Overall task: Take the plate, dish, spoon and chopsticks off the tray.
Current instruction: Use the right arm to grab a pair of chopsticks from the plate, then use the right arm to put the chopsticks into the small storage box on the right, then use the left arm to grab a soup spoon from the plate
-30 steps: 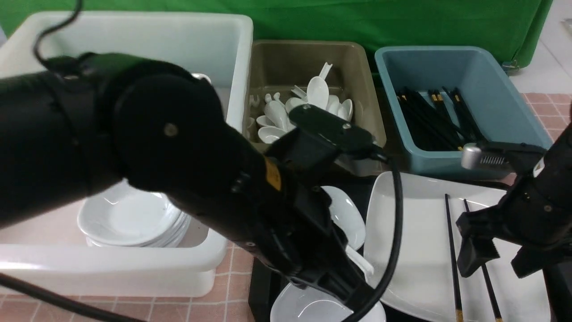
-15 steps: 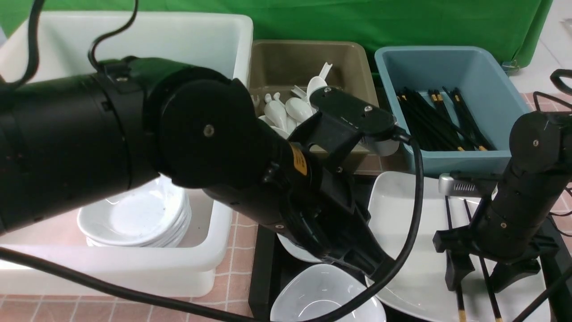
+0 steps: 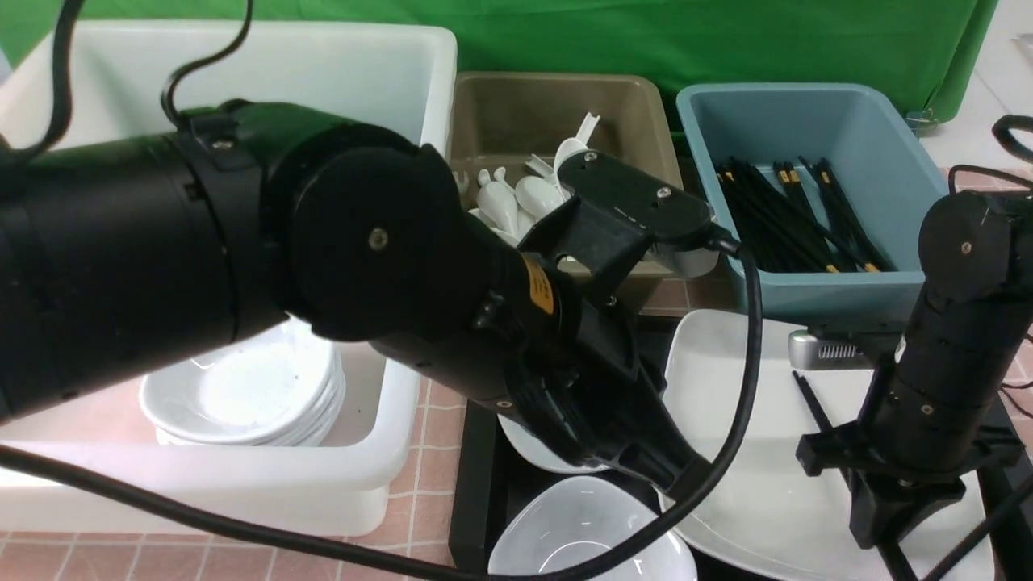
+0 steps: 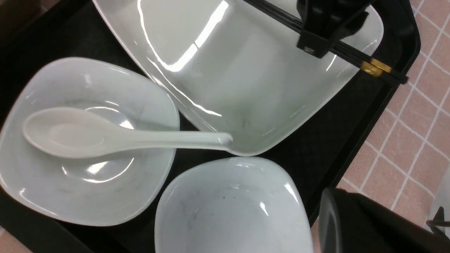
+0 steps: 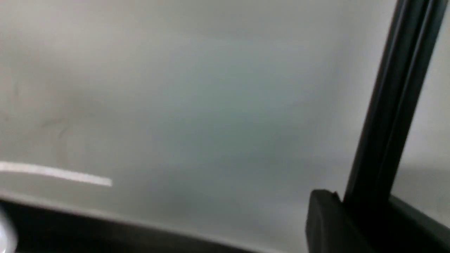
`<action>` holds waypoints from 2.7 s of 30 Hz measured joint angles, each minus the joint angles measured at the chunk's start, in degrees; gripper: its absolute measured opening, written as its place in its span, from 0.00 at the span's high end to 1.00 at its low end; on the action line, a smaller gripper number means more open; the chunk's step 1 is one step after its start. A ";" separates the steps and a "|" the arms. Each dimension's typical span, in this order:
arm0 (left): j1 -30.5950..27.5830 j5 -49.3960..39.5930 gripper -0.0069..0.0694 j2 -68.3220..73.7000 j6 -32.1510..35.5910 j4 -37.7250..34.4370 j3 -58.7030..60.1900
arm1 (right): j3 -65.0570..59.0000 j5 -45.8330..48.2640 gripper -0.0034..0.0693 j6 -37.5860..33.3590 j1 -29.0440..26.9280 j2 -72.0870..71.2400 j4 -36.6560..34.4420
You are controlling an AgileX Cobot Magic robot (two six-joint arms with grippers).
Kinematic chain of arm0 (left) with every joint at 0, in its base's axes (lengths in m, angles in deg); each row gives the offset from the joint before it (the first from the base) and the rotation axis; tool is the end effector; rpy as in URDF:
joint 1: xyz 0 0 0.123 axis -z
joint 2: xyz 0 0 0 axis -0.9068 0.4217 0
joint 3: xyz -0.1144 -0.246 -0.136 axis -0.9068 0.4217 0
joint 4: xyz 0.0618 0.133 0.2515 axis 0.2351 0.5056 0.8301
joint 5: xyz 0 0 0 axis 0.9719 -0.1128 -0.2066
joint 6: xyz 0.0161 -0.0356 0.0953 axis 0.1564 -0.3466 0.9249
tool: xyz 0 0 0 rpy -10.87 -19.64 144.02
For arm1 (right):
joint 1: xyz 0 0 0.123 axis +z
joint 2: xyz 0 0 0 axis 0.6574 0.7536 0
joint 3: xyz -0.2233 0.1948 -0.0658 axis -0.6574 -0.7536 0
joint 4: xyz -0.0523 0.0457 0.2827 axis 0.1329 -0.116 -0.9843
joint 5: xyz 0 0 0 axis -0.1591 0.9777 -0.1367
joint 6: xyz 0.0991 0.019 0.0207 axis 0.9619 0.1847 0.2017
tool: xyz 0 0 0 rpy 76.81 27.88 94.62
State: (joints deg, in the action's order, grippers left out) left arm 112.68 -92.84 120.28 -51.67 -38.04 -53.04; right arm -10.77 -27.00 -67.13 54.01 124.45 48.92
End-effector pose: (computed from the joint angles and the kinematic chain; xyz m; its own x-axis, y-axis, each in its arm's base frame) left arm 0.2355 -0.2866 0.3083 -0.5737 0.5476 -0.6091 0.7729 0.6081 -0.1813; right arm 0.3471 0.0825 0.1500 -0.9850 -0.1655 0.0498 -0.1644 0.9861 0.0247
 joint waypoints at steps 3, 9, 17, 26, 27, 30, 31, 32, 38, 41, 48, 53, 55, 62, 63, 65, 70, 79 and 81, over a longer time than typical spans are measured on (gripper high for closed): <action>-0.58 2.75 0.91 0.00 -0.24 0.00 -0.97 | 0.00 5.01 0.72 -3.03 0.65 -5.35 -2.21; -2.31 15.25 0.91 0.00 -0.35 0.45 -2.98 | 1.05 4.41 0.72 -4.39 1.57 -17.76 -4.00; -2.90 32.41 0.91 0.00 0.14 2.42 -3.65 | 15.38 -8.87 0.72 -5.43 -5.49 -17.60 -4.11; -2.90 31.14 0.91 0.00 0.37 2.76 -3.65 | 32.48 -27.59 0.72 -6.20 -9.44 4.72 -3.89; -2.90 30.05 0.91 0.00 0.37 2.76 -3.65 | 33.60 -29.08 0.72 -6.20 -9.44 7.00 -3.95; -2.90 26.74 0.91 0.00 0.37 2.82 -3.65 | 35.80 -33.34 0.72 -6.20 -9.44 12.19 -4.00; -2.90 25.38 0.91 0.00 0.37 2.98 -3.65 | 36.32 -34.77 0.72 -6.20 -9.44 13.88 -4.05; -2.90 23.39 0.91 0.00 0.37 3.30 -3.65 | 36.73 -35.98 0.72 -6.20 -9.44 15.87 -4.05; -2.90 13.55 0.91 0.00 0.31 4.16 -3.65 | 36.73 -32.39 0.56 -6.26 -9.44 19.12 -4.05; -2.90 7.77 0.91 0.00 0.31 4.16 -3.65 | 36.73 -27.75 0.43 -6.26 -9.44 18.61 -3.84; -2.90 -13.34 0.91 2.53 5.66 4.32 -6.30 | 36.78 -7.48 0.77 -11.86 -9.44 10.26 -3.17; -2.90 -26.35 0.91 9.10 16.54 4.51 -13.15 | 35.41 6.97 0.91 -16.61 -9.44 -0.96 -5.09; -2.97 -27.01 0.91 11.25 18.53 4.80 -15.43 | 32.71 6.97 0.91 -18.24 -9.44 -5.59 -7.28; -3.62 -18.88 0.91 19.56 26.72 5.95 -19.20 | 14.67 6.97 0.91 -21.47 -9.39 -24.84 -14.87; -3.62 -18.01 0.91 20.91 29.44 5.95 -19.25 | 10.48 6.79 0.91 -21.64 -9.39 -28.77 -15.27; -3.62 -17.44 0.88 22.62 35.32 5.95 -19.25 | 4.63 6.69 0.91 -21.79 -9.39 -34.29 -15.44; -3.62 -14.90 0.76 26.10 41.95 7.79 -19.25 | -2.60 6.58 0.91 -22.14 -9.39 -42.89 -15.44; -3.62 -7.89 0.41 29.34 43.09 14.87 -19.25 | -3.86 6.46 0.91 -22.19 -9.39 -51.11 -15.56; -3.62 -8.59 0.39 29.78 43.34 14.87 -19.25 | -3.86 6.34 0.91 -22.19 -9.39 -51.34 -15.61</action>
State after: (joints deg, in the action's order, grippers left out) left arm 109.06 -101.44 150.06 -8.33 -23.17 -72.29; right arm -14.63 -20.65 -89.32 44.62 73.11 33.31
